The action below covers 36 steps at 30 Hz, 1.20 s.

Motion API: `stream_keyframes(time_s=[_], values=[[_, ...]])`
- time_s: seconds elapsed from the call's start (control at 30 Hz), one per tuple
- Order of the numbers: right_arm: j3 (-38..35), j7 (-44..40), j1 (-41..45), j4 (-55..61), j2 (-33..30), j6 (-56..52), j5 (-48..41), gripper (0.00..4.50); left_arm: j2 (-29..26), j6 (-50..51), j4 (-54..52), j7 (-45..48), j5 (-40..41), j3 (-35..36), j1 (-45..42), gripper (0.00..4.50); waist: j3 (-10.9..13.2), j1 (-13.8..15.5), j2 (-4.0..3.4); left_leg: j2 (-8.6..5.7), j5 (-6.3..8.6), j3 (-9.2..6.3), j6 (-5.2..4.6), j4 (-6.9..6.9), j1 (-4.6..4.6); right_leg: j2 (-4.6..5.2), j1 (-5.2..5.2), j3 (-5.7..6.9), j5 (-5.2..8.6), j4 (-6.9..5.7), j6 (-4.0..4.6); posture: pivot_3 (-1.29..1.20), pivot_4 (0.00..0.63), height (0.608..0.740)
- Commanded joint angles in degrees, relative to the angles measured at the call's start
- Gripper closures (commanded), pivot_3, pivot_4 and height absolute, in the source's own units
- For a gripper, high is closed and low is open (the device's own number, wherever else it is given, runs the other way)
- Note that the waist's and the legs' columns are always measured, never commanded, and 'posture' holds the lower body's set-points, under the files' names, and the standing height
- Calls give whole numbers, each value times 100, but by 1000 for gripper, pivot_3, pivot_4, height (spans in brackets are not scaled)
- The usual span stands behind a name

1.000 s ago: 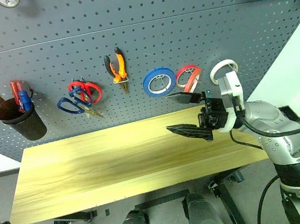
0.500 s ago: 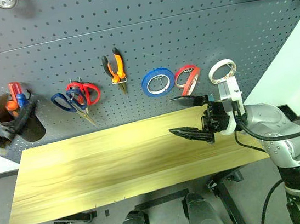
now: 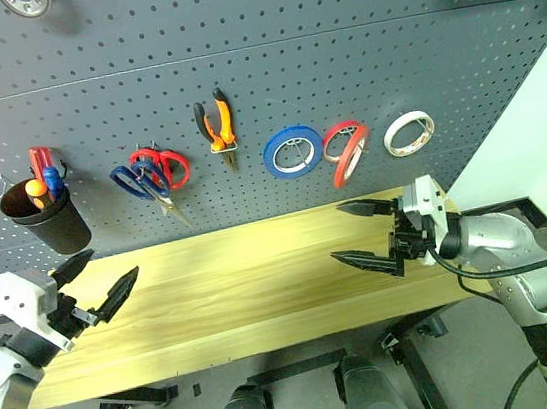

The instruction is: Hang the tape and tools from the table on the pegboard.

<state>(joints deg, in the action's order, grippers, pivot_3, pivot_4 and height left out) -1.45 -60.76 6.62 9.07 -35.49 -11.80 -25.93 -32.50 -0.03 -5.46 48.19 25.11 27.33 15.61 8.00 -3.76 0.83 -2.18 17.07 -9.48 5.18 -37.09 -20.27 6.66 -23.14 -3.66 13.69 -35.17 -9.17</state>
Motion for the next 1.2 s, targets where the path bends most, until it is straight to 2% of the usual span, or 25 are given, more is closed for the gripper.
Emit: stream_keyframes(time_s=[0.03,0.23,0.4,0.47,0.87,1.2], values=[[-325,129,-350,-473,-66,948,477,0,255,-1068,712,37,-526,-234,66,39,-20,1,-2,0,0,0,0,1,0,0,0,0,0,1,0,-94,62,738],[-599,295,-1008,-1225,-93,1909,919,0,617,-1731,1194,13,-765,-652,200,39,-75,-4,-9,0,0,1,0,-1,7,0,8,-1,-1,0,-1,-102,50,738],[-746,380,-1346,-1566,-107,2261,992,0,818,-2094,1373,-107,-1033,-1005,340,39,-123,-22,-24,0,6,6,-8,3,86,1,91,-3,16,10,16,-111,38,738],[-779,443,-1331,-1748,-72,2355,1011,0,849,-2207,1481,-160,-1093,-1090,343,39,-139,-37,-27,1,6,10,-8,1,88,0,93,-9,30,10,-6,-117,30,738],[-645,442,-1014,-2390,-38,2513,982,0,794,-2512,1776,-274,-1126,-1268,440,39,-299,-22,-86,1,6,11,-9,-1,94,0,96,-11,29,7,-6,-104,18,738],[-579,371,-953,-2539,-44,2515,1020,0,758,-2568,1752,-254,-1091,-1260,617,39,-302,-16,-87,1,6,11,-9,0,93,0,94,-11,30,7,-6,-86,33,738]])
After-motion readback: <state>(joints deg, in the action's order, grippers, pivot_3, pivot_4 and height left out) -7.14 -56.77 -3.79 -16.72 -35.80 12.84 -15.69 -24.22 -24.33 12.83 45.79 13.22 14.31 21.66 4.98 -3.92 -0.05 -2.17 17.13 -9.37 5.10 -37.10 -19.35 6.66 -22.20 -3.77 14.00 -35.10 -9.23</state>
